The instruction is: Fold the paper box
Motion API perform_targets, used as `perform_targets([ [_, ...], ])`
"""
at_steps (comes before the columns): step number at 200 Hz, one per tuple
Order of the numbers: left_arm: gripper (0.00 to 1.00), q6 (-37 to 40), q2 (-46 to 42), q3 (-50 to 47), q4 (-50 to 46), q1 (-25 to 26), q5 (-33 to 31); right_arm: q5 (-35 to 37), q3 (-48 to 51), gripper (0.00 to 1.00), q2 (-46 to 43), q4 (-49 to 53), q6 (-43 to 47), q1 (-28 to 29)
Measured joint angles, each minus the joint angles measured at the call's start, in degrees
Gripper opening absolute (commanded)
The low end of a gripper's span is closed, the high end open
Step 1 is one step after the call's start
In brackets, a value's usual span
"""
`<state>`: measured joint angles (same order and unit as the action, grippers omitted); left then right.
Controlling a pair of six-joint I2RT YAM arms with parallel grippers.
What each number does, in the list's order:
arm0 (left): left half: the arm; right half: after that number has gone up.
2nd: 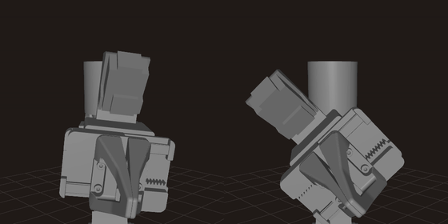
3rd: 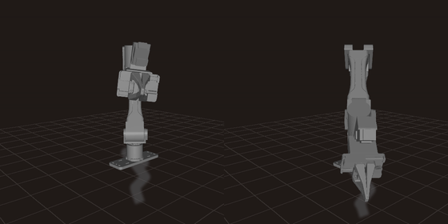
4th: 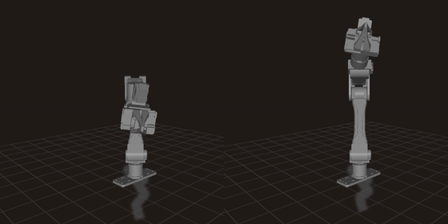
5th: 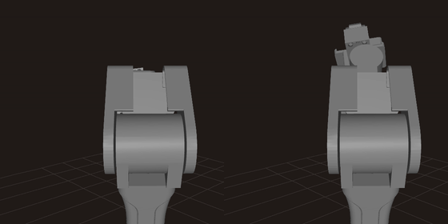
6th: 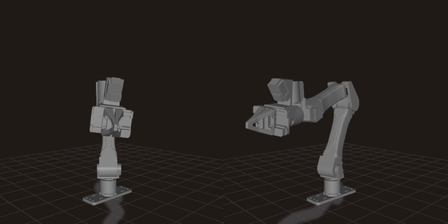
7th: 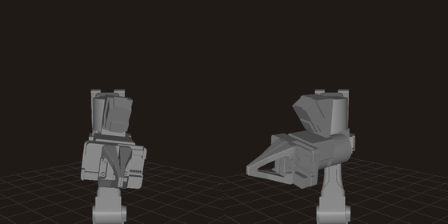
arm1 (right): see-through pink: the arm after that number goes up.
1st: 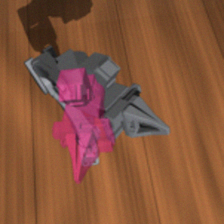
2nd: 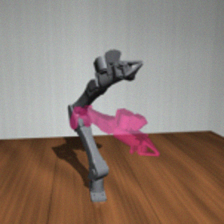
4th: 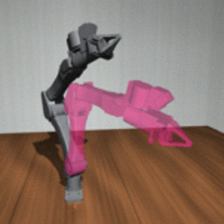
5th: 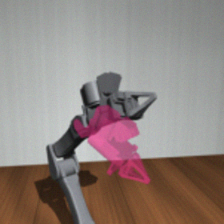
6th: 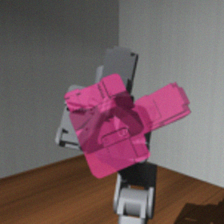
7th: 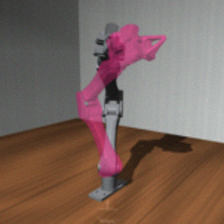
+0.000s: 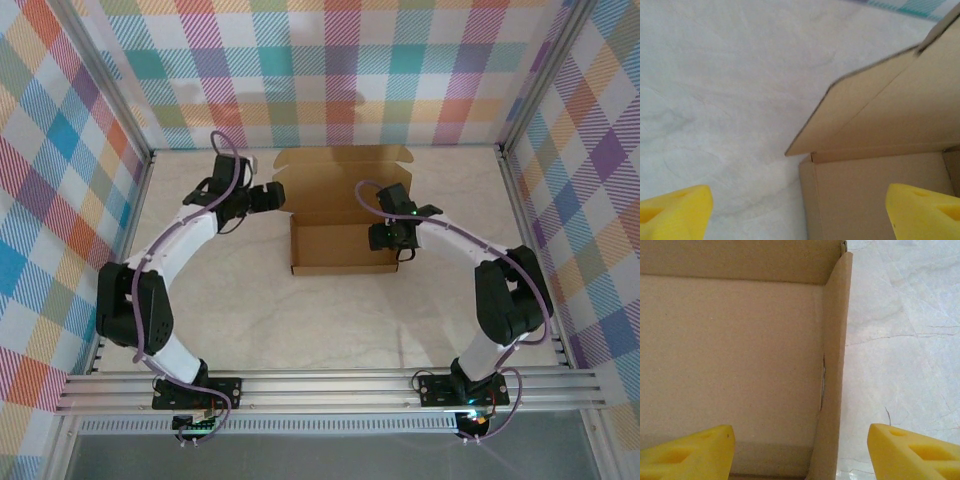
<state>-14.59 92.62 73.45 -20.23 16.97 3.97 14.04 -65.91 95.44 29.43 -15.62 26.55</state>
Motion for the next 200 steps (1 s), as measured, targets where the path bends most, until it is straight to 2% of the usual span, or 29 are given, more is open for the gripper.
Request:
perform_targets([
  [41, 0.76, -6.3, 2.5, -0.9, -4.7, 8.1, -7.3, -0.2, -0.5, 0.72, 0.5, -0.3, 0.1, -0.3],
  [73, 0.62, -11.1, 7.6, -1.0, -6.2, 12.7, -11.0, -0.6, -0.5, 0.73, 0.5, -1.5, 0.1, -0.3],
  [100, 0.52, -13.5, 13.4, -0.3, -7.5, 13.9, -11.8, -1.3, 0.2, 0.73, 0.5, -2.6, 0.1, -0.3],
  [116, 0.41, -14.3, 16.4, 0.8, -8.5, 14.1, -12.2, -1.3, 0.9, 0.73, 0.5, -3.0, 0.1, -0.3],
  [146, 0.26, -14.5, 19.5, 3.2, -10.0, 14.4, -12.7, -1.3, 1.7, 0.73, 0.5, -3.1, 0.1, -0.3],
  [150, 0.21, -14.4, 19.8, 3.4, -10.1, 14.5, -12.9, -1.3, 1.7, 0.73, 0.5, -3.1, 0.1, -0.3],
  [163, 0.15, -14.3, 20.5, 4.2, -10.6, 14.5, -13.6, -1.3, 1.7, 0.73, 0.5, -3.2, 0.1, -0.3],
  [178, 0.00, -14.3, 20.7, 4.8, -11.4, 14.7, -14.4, -1.3, 1.7, 0.73, 0.5, -3.3, 0.3, -0.3],
  [200, 0.00, -13.7, 21.0, 5.3, -12.4, 14.8, -16.1, -1.3, 1.7, 0.73, 0.5, -3.3, 0.3, -0.3],
])
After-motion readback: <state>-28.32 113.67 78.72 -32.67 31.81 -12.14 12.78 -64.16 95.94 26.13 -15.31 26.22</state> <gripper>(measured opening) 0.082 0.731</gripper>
